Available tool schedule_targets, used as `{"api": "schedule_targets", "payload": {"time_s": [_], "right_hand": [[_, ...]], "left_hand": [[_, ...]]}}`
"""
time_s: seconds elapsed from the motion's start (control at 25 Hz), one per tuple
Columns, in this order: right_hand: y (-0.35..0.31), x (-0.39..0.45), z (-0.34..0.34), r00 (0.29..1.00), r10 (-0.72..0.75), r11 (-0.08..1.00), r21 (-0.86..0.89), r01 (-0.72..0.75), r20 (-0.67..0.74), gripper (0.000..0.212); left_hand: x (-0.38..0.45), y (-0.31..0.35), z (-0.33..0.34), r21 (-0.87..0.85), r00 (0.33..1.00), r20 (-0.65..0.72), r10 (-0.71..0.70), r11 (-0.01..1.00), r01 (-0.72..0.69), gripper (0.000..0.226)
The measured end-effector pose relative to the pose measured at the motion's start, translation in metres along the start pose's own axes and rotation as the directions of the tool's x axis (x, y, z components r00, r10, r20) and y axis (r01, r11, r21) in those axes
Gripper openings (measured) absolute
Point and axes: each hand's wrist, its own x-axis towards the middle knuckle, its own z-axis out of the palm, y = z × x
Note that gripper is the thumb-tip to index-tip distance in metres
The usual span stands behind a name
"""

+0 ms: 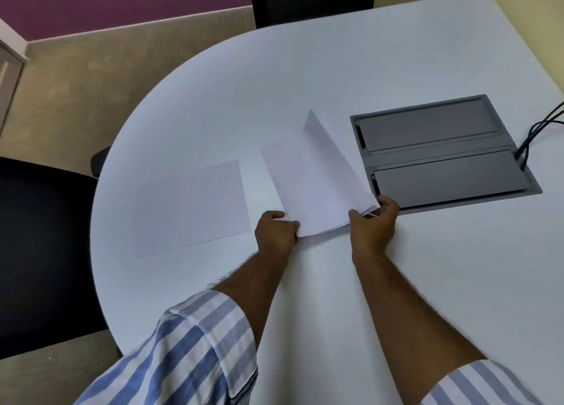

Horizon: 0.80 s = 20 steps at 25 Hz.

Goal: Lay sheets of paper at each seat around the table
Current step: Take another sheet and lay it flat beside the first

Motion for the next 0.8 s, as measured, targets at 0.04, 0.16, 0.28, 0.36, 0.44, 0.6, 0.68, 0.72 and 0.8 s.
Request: {"api": "schedule_targets", "payload": {"time_s": [0.04, 0.16, 0.28, 0.36, 0.44, 0.6, 0.68, 0.72, 0.8], "right_hand": [[-0.003, 0.005, 0.001, 1.0, 0.013, 1.0, 0.011, -0.013, 0.004, 0.053], [-0.01, 0.015, -0.001, 1.0, -0.004, 0.998, -0.055, 0.004, 0.0, 0.03], [-0.011, 0.017, -0.004, 0.997, -0.07, 0.986, -0.15, 0.067, -0.015, 0.011], [-0.011, 0.016, -0.006, 0.993, -0.116, 0.972, -0.211, 0.108, -0.026, 0.011], [-0.012, 0.014, -0.009, 0.988, -0.147, 0.958, -0.254, 0.131, -0.043, 0.011], [-0.01, 0.013, -0.018, 0.979, -0.191, 0.934, -0.321, 0.158, -0.074, 0.004], [-0.007, 0.013, -0.022, 0.976, -0.201, 0.935, -0.313, 0.164, -0.088, 0.004], [-0.006, 0.013, -0.024, 0.973, -0.21, 0.938, -0.301, 0.173, -0.096, 0.004], [-0.008, 0.01, -0.027, 0.975, -0.193, 0.956, -0.247, 0.16, -0.113, 0.001]], "left_hand": [[0.002, 0.001, -0.002, 0.032, 1.0, 0.006, 0.013, 0.999, -0.013, 0.024], [0.009, 0.006, -0.003, 0.109, 0.998, 0.034, 0.054, 0.992, -0.057, 0.01], [0.009, 0.013, -0.002, 0.21, 0.991, 0.018, 0.129, 0.969, -0.13, 0.019], [0.009, 0.018, -0.001, 0.21, 0.983, 0.013, 0.185, 0.96, -0.183, 0.023], [0.007, 0.021, 0.001, 0.179, 0.973, 0.038, 0.229, 0.956, -0.232, 0.021], [-0.005, 0.03, 0.003, 0.031, 0.941, 0.162, 0.297, 0.952, -0.305, 0.012], [-0.011, 0.031, 0.006, 0.004, 0.923, 0.202, 0.327, 0.942, -0.335, 0.014], [-0.014, 0.032, 0.006, -0.004, 0.918, 0.211, 0.336, 0.939, -0.343, 0.014], [-0.019, 0.032, 0.006, -0.027, 0.911, 0.216, 0.352, 0.934, -0.355, 0.014]]}}
